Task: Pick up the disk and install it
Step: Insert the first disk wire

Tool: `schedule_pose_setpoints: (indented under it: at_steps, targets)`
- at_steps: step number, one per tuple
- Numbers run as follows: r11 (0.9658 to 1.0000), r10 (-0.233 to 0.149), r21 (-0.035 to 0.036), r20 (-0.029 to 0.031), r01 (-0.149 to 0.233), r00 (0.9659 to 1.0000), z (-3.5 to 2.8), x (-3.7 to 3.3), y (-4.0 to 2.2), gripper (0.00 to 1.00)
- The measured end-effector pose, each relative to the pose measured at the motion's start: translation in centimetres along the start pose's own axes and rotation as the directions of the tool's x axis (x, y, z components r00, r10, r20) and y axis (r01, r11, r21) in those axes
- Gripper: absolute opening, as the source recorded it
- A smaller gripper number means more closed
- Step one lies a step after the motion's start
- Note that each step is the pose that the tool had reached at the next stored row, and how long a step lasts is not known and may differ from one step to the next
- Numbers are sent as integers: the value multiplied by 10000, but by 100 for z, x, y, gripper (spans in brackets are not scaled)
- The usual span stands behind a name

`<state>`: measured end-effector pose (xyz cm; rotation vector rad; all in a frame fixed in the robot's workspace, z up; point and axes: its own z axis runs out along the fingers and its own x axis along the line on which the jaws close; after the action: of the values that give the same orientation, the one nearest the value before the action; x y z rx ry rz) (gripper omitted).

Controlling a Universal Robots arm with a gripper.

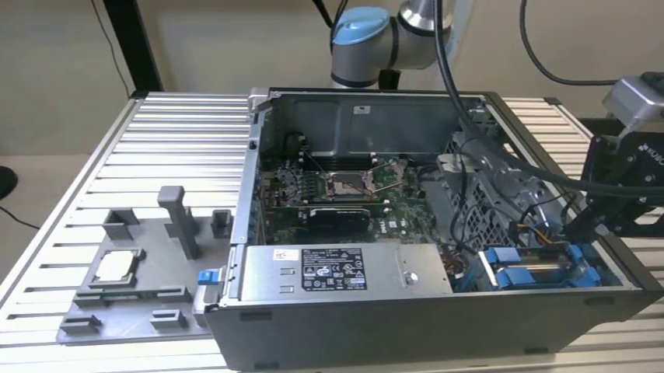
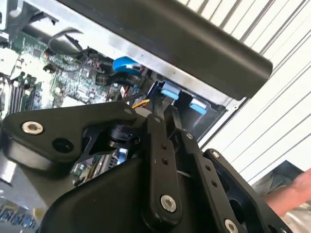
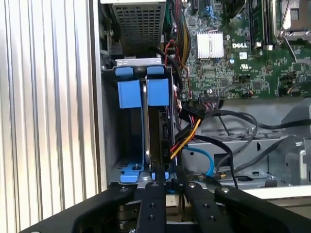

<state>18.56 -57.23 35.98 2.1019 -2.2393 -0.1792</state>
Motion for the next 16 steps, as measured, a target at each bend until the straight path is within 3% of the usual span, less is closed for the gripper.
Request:
schedule_pose_setpoints:
  at_steps: [1, 2, 3, 7, 11, 13, 16]
  targets:
    - [9999, 5, -129, -7, -5, 10000, -1, 0, -5, 0]
    - [9998, 7, -209, -12, -7, 10000, -1, -1, -11, 100]
    - [9997, 4, -247, -15, -4, 10000, -2, -1, -18, 100]
    - [9996, -27, -269, -6, 27, 10000, -6, -6, -88, 100]
    - [9995, -28, -309, 7, 28, 10000, 28, -16, -117, 100]
    - [9995, -40, -321, 109, 44, 9999, 35, -28, -120, 100]
    - [9993, -74, -354, 357, 87, 9993, 42, -47, -121, 100]
